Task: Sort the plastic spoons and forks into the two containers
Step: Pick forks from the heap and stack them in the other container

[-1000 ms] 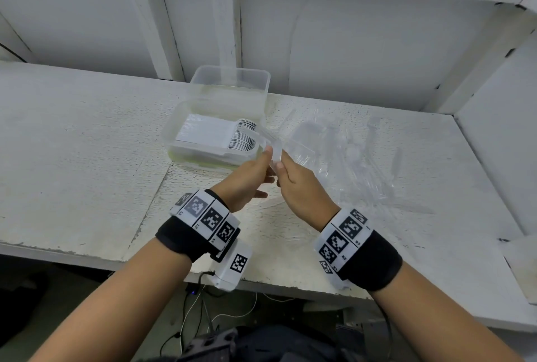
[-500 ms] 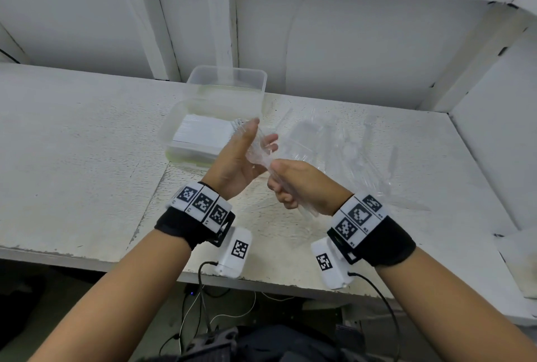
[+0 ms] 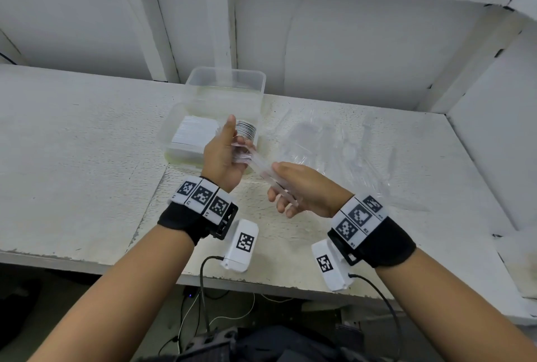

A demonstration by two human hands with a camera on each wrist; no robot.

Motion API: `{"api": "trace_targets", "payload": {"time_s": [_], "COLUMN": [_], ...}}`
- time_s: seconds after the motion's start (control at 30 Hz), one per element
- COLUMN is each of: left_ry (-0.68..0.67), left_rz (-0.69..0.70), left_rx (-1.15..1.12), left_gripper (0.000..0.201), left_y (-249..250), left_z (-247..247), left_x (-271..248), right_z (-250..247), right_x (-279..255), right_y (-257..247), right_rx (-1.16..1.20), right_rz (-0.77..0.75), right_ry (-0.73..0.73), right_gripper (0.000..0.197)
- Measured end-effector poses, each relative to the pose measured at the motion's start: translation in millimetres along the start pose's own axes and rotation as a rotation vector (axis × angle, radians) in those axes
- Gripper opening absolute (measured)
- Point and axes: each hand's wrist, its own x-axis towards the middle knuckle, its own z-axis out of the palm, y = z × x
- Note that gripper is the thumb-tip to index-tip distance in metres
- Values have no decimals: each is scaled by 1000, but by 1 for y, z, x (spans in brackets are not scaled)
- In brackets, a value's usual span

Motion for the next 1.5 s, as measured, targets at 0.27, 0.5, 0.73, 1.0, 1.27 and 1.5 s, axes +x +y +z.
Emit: {"api": "trace_targets", "payload": {"time_s": [0.27,0.5,0.73,1.0,1.27,1.5], "left_ry": [-57,-33,-6,9,218,199], "left_rz": [-45,-56,-50,69,85,-95], "left_rx": [141,68,89,81,55,-48], "left_gripper": [27,13,11,10,23,23], "left_y": [-1,0,3,25,28,43], "left_z": [4,12,14,10,17,28], "left_x": [0,3,11,27,47,70], "right_z": [8,8,6,-6,-1,-10], "right_x": [13,10,17,24,36,60], "right_y": [-2,-8,-12,-11,-28,-59], "right_rx": [470,-336,-684,-570,-1269,-1734], "right_rz": [-149,-328,-447,-371,-358,-520], "right_ry": [449,432,422,251,377,576], "right_gripper": [25,15,32,34,54,49]}}
